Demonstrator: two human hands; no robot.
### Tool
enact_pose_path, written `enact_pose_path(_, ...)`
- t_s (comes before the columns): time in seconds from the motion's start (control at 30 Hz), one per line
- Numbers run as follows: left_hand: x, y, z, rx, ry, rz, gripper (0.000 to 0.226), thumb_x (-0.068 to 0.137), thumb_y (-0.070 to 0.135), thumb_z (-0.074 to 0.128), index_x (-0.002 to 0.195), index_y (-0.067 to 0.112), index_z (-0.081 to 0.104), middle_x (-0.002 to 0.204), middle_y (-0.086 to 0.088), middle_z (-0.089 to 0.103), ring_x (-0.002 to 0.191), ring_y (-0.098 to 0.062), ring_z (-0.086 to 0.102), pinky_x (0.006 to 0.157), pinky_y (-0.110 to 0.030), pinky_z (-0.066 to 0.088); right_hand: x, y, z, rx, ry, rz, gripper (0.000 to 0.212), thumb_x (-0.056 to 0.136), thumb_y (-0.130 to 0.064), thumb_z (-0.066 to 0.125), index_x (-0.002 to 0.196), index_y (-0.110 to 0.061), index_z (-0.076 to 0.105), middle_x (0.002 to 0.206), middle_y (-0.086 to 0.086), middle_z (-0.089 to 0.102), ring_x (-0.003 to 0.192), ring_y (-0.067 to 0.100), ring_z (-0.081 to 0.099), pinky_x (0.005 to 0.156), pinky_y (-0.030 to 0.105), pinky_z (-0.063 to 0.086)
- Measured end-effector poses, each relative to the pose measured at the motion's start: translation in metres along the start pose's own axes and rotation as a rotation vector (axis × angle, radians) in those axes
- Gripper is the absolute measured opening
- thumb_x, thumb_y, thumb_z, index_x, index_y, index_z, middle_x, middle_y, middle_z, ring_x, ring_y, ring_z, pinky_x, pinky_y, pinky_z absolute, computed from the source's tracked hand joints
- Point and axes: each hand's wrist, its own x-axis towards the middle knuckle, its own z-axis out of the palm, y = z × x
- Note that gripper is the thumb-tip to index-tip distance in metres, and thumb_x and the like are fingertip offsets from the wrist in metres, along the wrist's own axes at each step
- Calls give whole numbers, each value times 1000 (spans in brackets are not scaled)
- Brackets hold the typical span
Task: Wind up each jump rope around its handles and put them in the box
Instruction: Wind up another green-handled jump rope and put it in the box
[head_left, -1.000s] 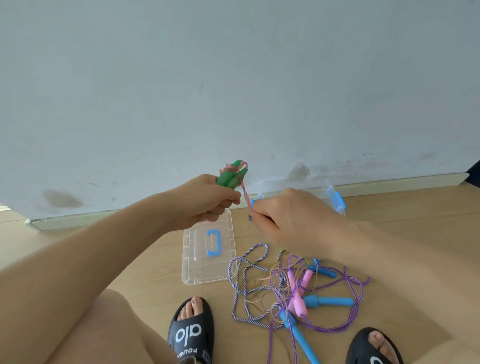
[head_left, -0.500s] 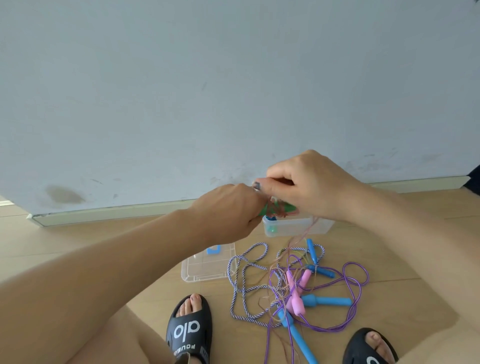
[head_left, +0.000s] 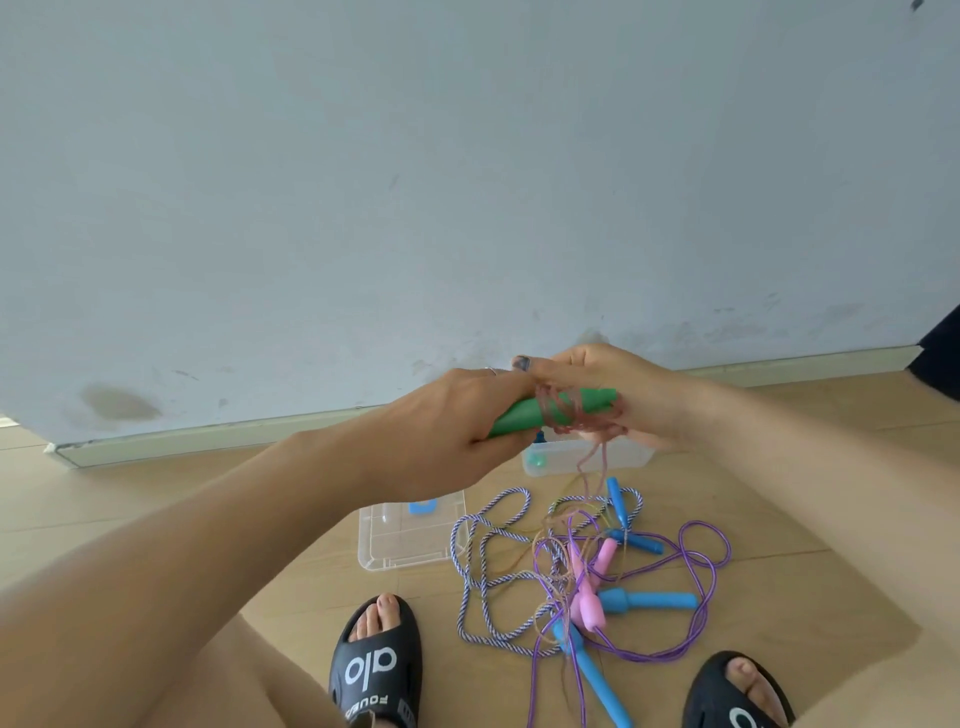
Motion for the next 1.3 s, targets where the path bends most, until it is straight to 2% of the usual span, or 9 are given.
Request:
enact_pose_path(0.13, -1, 0, -4, -65, -8, -76, 9, 99, 25, 53, 93, 25, 47, 73, 12, 54, 67, -4, 51, 62, -16, 39, -5, 1, 13, 131, 32, 48, 38, 99, -21, 48, 64, -21, 34, 54, -7, 23, 49, 10, 13, 43, 21, 12)
enact_pose_path(0.23, 2, -5, -6, -92, -7, -207, 17, 99, 33, 51, 95, 16, 50, 79, 6, 65, 73, -12, 62, 69, -33, 49, -5, 1, 23, 147, 114, 154, 44, 104, -34, 38, 63, -22, 29, 56, -5, 19, 49, 12, 11, 41, 22, 12)
enact_pose_path(0.4, 1, -27, -11, 58, 16, -369, 26, 99, 39, 49, 80, 23, 42, 71, 1, 52, 63, -20, 49, 57, -32, 38, -15, 5, 36, 119, 175, 188, 50, 104, -44, 37, 59, -23, 32, 55, -4, 22, 46, 14, 14, 42, 23, 14)
enact_pose_path(0.6, 3, -45, -6, 245, -115, -495, 32, 101, 39, 44, 76, 19, 41, 80, -3, 55, 62, -20, 50, 55, -31, 38, -26, 1, 53, -664, 348, -134, 53, 102, -42, 41, 57, -16, 33, 46, -3, 34, 48, 17, 29, 50, 33, 24)
enact_pose_path(0.73, 0, -52, -1, 285, -211, -402, 31, 101, 42, 43, 81, 19, 44, 75, 1, 52, 65, -22, 53, 63, -37, 46, -21, -14, 51, -891, 467, -355, 53, 100, -39, 49, 55, -19, 29, 43, 0, 30, 43, 17, 30, 46, 32, 19)
enact_pose_path(0.9, 9, -33, 8, 397, -295, -242, 32, 101, 43, 40, 112, 18, 56, 90, -1, 60, 74, -21, 57, 70, -38, 48, -10, -26, 27, -882, 491, -374, 56, 96, -45, 54, 56, -13, 31, 45, 2, 31, 48, 19, 29, 49, 33, 23)
enact_pose_path(1.07, 7, -9, 7, 474, -254, -82, 34, 102, 44, 39, 108, 14, 54, 76, 4, 48, 66, -21, 49, 60, -32, 34, -4, -37, 9, -742, 322, -355, 61, 95, -50, 56, 57, -15, 25, 50, -3, 21, 51, 15, 21, 52, 33, 19)
enact_pose_path(1.2, 9, -7, 6, 396, -274, -185, 34, 101, 43, 42, 99, 11, 54, 68, 1, 49, 58, -19, 48, 52, -31, 32, -9, -45, 11, -667, 259, -432, 60, 96, -45, 58, 56, -15, 24, 51, -3, 20, 51, 13, 20, 50, 28, 16)
enact_pose_path(1.3, 6, -12, 8, 312, -289, -182, 30, 101, 37, 46, 97, 9, 54, 79, -4, 56, 67, -22, 50, 62, -31, 40, -17, -50, 24, -772, 251, -496, 58, 96, -42, 58, 55, -15, 27, 49, -1, 24, 50, 14, 25, 48, 26, 19)
